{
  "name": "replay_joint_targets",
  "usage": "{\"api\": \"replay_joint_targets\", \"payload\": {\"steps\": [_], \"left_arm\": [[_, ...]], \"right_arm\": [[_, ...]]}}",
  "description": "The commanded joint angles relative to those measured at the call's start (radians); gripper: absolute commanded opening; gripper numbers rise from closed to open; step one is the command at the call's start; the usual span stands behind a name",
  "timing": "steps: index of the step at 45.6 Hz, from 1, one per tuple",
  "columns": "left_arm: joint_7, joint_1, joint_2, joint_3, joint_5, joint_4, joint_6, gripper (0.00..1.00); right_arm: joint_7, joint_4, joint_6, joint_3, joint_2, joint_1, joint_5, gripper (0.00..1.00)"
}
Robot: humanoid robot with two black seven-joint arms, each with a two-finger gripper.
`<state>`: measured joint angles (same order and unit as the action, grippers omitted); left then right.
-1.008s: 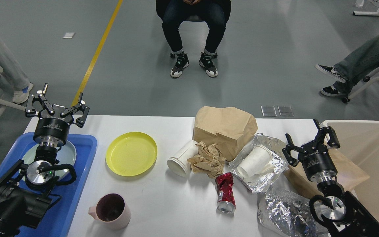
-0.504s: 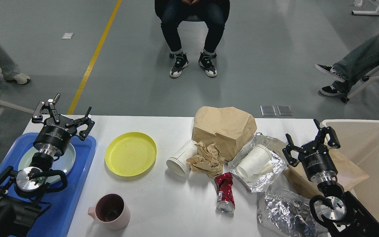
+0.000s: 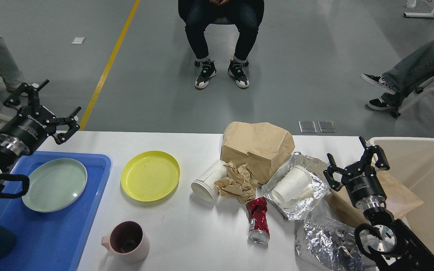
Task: Tidy desktop
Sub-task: 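Swing the left gripper over and down toward the pink mug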
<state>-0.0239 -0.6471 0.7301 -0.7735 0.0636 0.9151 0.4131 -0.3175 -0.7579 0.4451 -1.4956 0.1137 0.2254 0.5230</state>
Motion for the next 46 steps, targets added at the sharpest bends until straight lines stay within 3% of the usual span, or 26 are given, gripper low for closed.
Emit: {"api": "replay_joint_targets", "payload": {"steps": [1, 8, 14, 23, 28, 37, 46], "left_arm": [[0.002, -0.277, 0.089, 0.446, 0.001, -0.002, 0.004, 0.97], [-0.002, -0.696, 0.097, 1.066, 0.001, 0.004, 0.053, 0.97], [-0.014, -1.032, 0.052, 1.515, -0.007, 0.014, 0.240, 0.97], [0.004, -1.419, -0.188, 2.138, 0.005, 0.040, 0.429, 0.97], [-0.001, -1.511, -0.291, 2.251, 0.007, 0.097, 0.547, 0.97], [-0.004, -1.741, -0.425, 2.260, 0.007, 0.355, 0.547, 0.97], [0.007, -1.847, -0.535, 2.274, 0.015, 0.569, 0.547, 0.97]], "right_arm": [[0.000, 0.000, 0.000, 0.000, 0.000, 0.000, 0.000, 1.00], [0.000, 0.000, 0.001, 0.000, 0.000, 0.000, 0.000, 1.00], [0.000, 0.000, 0.000, 0.000, 0.000, 0.000, 0.000, 1.00], [0.000, 0.000, 0.001, 0.000, 0.000, 0.000, 0.000, 1.00], [0.000, 0.000, 0.000, 0.000, 0.000, 0.000, 0.000, 1.00], [0.000, 0.000, 0.000, 0.000, 0.000, 0.000, 0.000, 1.00], [0.000, 0.002, 0.000, 0.000, 0.000, 0.000, 0.000, 1.00]]}}
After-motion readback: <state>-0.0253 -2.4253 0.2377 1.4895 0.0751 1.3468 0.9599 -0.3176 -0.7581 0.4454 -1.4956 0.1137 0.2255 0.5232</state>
